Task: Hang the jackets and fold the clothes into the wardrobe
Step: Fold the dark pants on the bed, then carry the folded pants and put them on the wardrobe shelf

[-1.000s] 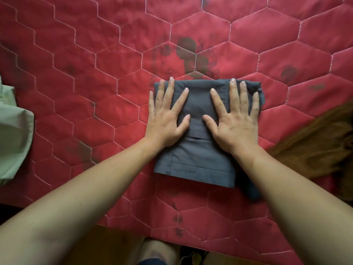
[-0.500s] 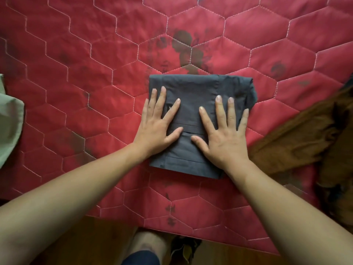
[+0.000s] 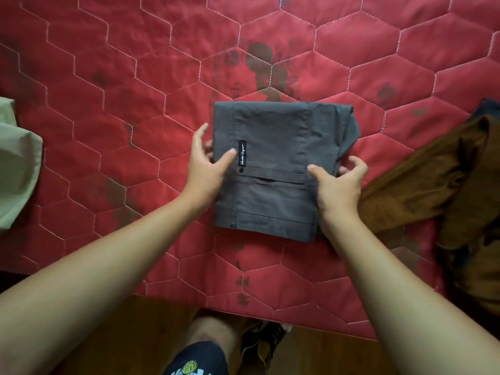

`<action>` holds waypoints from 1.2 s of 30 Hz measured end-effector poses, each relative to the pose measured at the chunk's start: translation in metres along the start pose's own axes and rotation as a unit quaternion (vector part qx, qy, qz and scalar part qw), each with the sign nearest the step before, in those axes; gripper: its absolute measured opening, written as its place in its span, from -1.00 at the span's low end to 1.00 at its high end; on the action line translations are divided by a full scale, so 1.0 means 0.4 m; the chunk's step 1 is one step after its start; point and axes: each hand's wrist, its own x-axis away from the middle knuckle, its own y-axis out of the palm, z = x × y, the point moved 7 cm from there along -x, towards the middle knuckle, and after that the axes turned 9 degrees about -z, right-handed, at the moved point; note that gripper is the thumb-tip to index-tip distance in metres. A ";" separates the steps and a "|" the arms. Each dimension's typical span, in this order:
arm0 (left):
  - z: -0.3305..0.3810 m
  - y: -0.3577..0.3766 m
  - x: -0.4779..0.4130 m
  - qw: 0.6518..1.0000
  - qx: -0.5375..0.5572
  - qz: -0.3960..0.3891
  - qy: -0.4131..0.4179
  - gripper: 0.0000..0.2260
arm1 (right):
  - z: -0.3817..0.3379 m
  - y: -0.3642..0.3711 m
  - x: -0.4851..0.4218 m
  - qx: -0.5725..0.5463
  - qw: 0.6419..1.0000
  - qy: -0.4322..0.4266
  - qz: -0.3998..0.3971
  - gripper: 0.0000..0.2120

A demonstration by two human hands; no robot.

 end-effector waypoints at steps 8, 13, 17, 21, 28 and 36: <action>-0.003 0.059 0.107 0.957 0.208 -0.157 -0.127 -0.75 | 0.037 0.049 0.083 -0.109 0.964 0.154 -0.189 -0.42; 0.039 0.021 0.166 0.957 0.203 -0.183 -0.097 -0.69 | -0.021 0.050 0.167 -0.135 0.948 0.156 -0.241 -0.62; 0.089 -0.045 0.219 0.963 0.208 -0.148 -0.083 -0.64 | -0.091 0.058 0.241 -0.088 0.951 0.113 -0.273 -0.40; 0.122 -0.130 0.296 0.966 0.225 -0.108 -0.065 -0.58 | -0.152 0.082 0.312 -0.060 0.950 0.061 -0.299 -0.23; 0.189 -0.268 0.491 0.971 0.229 -0.060 -0.011 -0.70 | -0.239 0.105 0.503 -0.020 0.929 0.028 -0.369 -0.36; 0.364 -0.384 0.731 0.972 0.229 -0.029 0.055 -0.63 | -0.378 0.077 0.730 -0.039 0.906 -0.016 -0.420 -0.37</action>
